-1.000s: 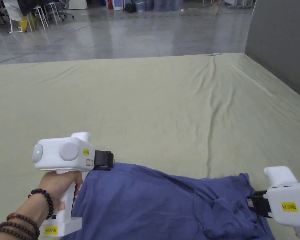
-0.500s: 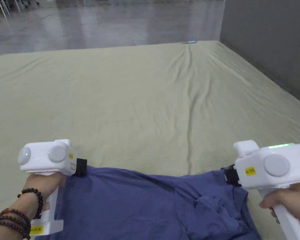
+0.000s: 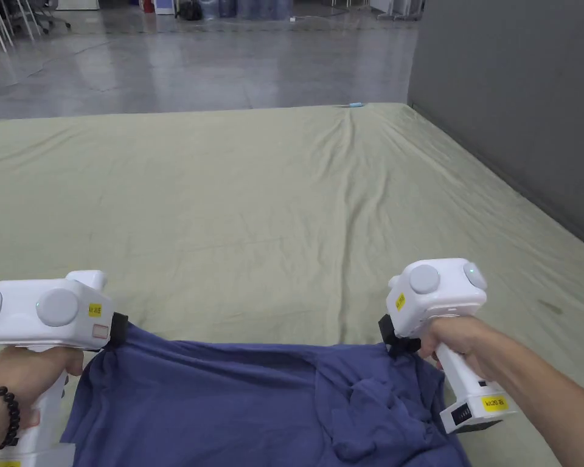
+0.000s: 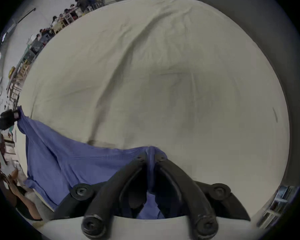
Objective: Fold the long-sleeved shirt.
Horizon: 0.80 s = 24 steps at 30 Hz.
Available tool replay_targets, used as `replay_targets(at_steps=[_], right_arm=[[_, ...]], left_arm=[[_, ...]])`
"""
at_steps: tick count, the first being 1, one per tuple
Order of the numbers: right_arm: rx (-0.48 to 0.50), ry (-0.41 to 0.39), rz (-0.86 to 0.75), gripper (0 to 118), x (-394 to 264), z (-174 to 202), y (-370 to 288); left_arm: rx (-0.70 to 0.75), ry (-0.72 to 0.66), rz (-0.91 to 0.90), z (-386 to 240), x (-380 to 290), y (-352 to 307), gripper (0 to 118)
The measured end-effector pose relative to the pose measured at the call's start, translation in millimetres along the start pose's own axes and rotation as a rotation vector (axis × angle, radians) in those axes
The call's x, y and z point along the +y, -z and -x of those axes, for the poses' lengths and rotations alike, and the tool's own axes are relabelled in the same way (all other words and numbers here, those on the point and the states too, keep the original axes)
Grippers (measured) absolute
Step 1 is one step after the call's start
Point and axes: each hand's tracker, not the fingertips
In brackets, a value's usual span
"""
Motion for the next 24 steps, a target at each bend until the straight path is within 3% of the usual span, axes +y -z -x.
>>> replay_targets(at_steps=[2, 6, 11, 17, 24], right_arm=[[-0.007, 0.003, -0.049, 2, -4, 0, -18], [0.092, -0.073, -0.215, 2, -46, 8, -90], [0.152, -0.157, -0.311, 2, -115, -10, -132], [0.14, -0.293, -0.18, 3, -211, -18, -123], [0.077, -0.432, 0.106, 3, -220, -7, -66]], left_arm=[[-0.002, -0.006, -0.009, 2, -8, -12, 0], [-0.029, 0.001, -0.081, 8, -34, -61, 0], [-0.053, 0.032, -0.107, 9, -101, -127, 0], [-0.118, 0.061, 0.025, 0, -189, -145, 0], [-0.041, 0.146, 0.201, -8, -220, -91, 0]])
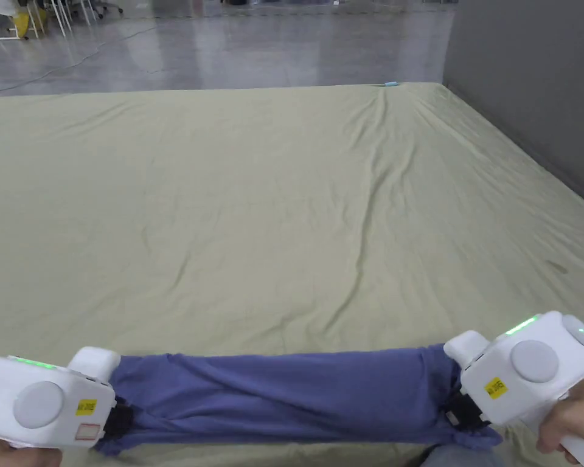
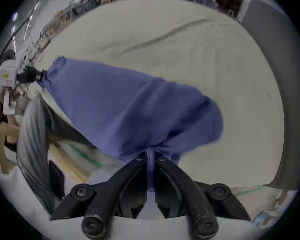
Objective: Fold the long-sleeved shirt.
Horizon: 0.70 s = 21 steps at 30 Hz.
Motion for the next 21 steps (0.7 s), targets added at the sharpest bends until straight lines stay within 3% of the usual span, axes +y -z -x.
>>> replay_targets(at_steps=[1, 3, 7, 8, 9, 10, 11, 14, 17, 18, 19, 20, 21], right_arm=[[0.023, -0.037, 0.034, 3, 4, 2, 3], [-0.032, -0.08, 0.026, 3, 5, 9, -6], [-0.034, -0.06, 0.035, 8, 10, 12, -6], [-0.039, -0.056, 0.032, 18, 10, 12, -10], [-0.061, -0.05, -0.003, 50, 6, 14, -19], [-0.09, -0.051, -0.049, 79, 1, 15, -31], [-0.09, -0.065, -0.074, 91, -2, 13, -40], [-0.108, -0.036, -0.223, 93, -7, 17, -86], [-0.113, 0.1, -0.428, 93, -1, 32, -118], [-0.099, 0.15, -0.503, 85, 1, 38, -123], [-0.097, 0.186, -0.563, 56, 4, 44, -125], [-0.099, 0.212, -0.589, 9, 8, 48, -121], [-0.122, 0.233, -0.611, 0, 12, 51, -117]], left_arm=[[-0.007, -0.001, -0.002, -2, -2, 0, 0], [-0.011, -0.013, -0.027, -1, -3, 0, 0], [-0.006, -0.051, -0.065, 1, -2, -2, 4], [-0.005, -0.068, -0.091, 1, -3, -5, 23], [-0.016, -0.087, -0.138, 1, -6, -12, 74], [-0.031, -0.091, -0.156, 3, -7, -20, 107], [-0.039, -0.093, -0.157, 5, -9, -27, 118], [-0.063, -0.118, -0.24, 8, -12, -69, 116], [-0.042, -0.174, -0.349, 5, -1, -93, 114], [-0.052, -0.163, -0.396, 3, 2, -99, 97], [-0.04, -0.162, -0.417, -1, 5, -102, 59], [-0.011, -0.176, -0.417, -4, 8, -100, 12], [-0.006, -0.185, -0.412, -5, 9, -94, 0]])
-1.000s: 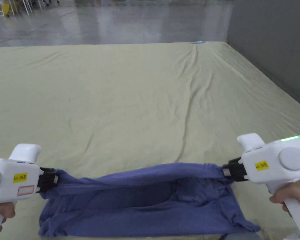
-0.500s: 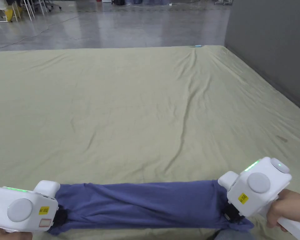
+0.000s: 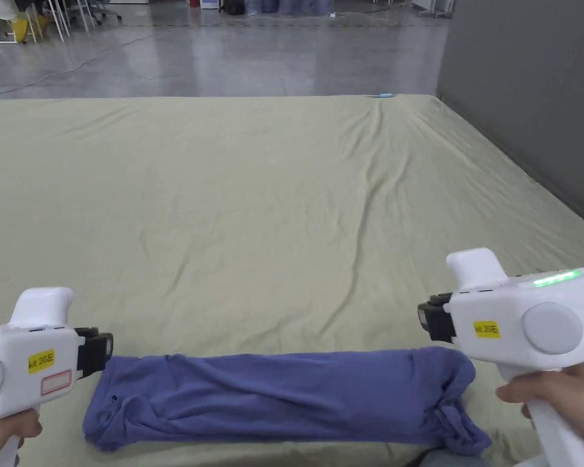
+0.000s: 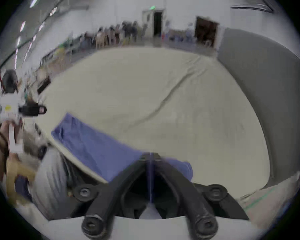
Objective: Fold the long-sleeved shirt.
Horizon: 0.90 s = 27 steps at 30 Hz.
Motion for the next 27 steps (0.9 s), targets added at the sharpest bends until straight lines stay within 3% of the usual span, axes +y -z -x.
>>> replay_targets(at_steps=[5, 8, 9, 10, 11, 14, 18, 22, 24, 26, 27], right_arm=[[0.028, -0.012, 0.03, 0, -2, 16, 16], [0.073, -0.012, 0.052, 0, -8, 15, 13], [0.081, -0.005, 0.055, 0, -11, 16, 12], [0.102, -0.01, 0.057, 0, -14, 20, 8], [0.108, -0.003, 0.06, 0, -15, 21, 8], [0.12, 0.018, 0.078, 0, -23, 20, 15], [0.145, 0.015, 0.098, 0, -23, 27, 16], [0.165, 0.014, 0.11, 0, -24, 32, 18], [0.17, 0.017, 0.121, 0, -25, 34, 21], [0.18, 0.006, 0.132, 0, -26, 37, 22], [0.18, 0.003, 0.134, 0, -26, 37, 22]], left_arm=[[-0.107, -0.039, -0.026, 5, -1, -3, 0], [-0.292, -0.245, -0.051, 37, 1, -5, 0], [-0.351, -0.352, -0.034, 59, -1, 3, 32], [-0.382, -0.436, 0.002, 77, -5, 14, 80], [-0.389, -0.47, 0.045, 79, -8, 18, 115], [-0.389, -0.52, 0.098, 114, -22, 43, 116], [-0.458, -0.617, 0.249, 101, -42, 61, 116], [-0.684, -0.744, 0.144, 115, -53, 77, 118], [-0.847, -0.841, 0.247, 111, -57, 104, 117], [-0.747, -0.692, 0.261, 83, -55, 106, 115], [-0.715, -0.627, 0.226, 98, -53, 128, 116]])
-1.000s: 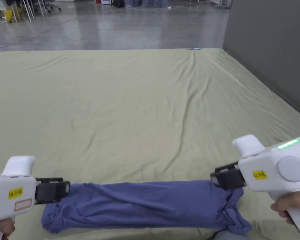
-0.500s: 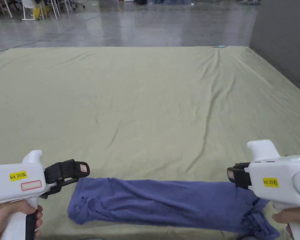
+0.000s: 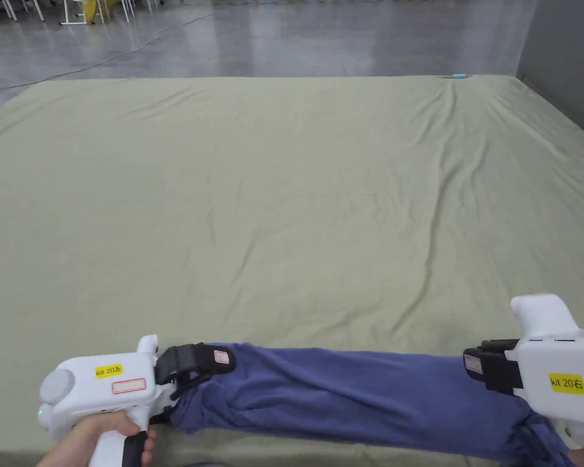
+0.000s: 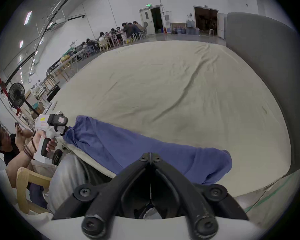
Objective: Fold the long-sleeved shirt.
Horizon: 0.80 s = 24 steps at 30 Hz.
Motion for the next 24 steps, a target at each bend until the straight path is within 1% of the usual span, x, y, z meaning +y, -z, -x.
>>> replay_targets(at_steps=[1, 3, 4, 5, 6, 7, 8, 9, 10, 13, 15, 18, 20, 22, 24], right_arm=[[0.0, -0.003, 0.003, 0, -1, 0, 0], [0.007, -0.01, 0.011, 0, 0, -2, 2], [0.002, -0.003, 0.013, 0, -1, -3, 3], [-0.001, 0.0, 0.016, 0, -1, -3, 3], [-0.003, 0.002, 0.019, 0, -2, -3, 3], [0.002, 0.0, 0.022, 0, -1, -7, 5], [0.002, 0.002, 0.022, 0, -1, -8, 5], [0.001, 0.004, 0.02, 0, -2, -8, 4], [-0.001, 0.005, 0.018, 0, -2, -8, 3], [0.0, 0.01, 0.016, 0, 0, -9, 2], [0.003, 0.011, 0.014, 0, 2, -10, 2], [0.003, 0.008, 0.007, 0, 2, -10, -2], [0.011, 0.001, 0.006, 0, 4, -9, -3], [0.02, -0.001, 0.003, 0, 5, -8, -3], [0.026, -0.005, 0.004, 0, 5, -8, 0]], left_arm=[[-0.036, -0.033, 0.004, 4, 8, 0, 116], [-0.026, -0.065, 0.006, 11, 22, -3, 113], [0.033, -0.008, -0.002, -4, 6, -5, 98], [0.149, 0.06, -0.041, -9, 2, -4, 45], [0.28, 0.091, -0.065, -10, 1, 1, 0], [0.275, 0.063, -0.033, -1, 4, -3, 0], [0.182, 0.048, -0.036, -6, 4, -11, 0], [0.18, 0.051, -0.07, -13, 1, -16, 0], [0.222, 0.084, -0.12, -16, 1, -22, 0], [0.176, 0.06, -0.17, -24, 2, -42, 0], [0.223, 0.088, -0.216, -30, 3, -57, 0], [0.259, 0.055, -0.299, -29, 10, -104, 0], [0.367, 0.058, -0.373, -19, 17, -138, 0], [0.451, 0.026, -0.435, -11, 20, -173, 0], [0.465, -0.001, -0.461, -13, 14, -190, 0]])
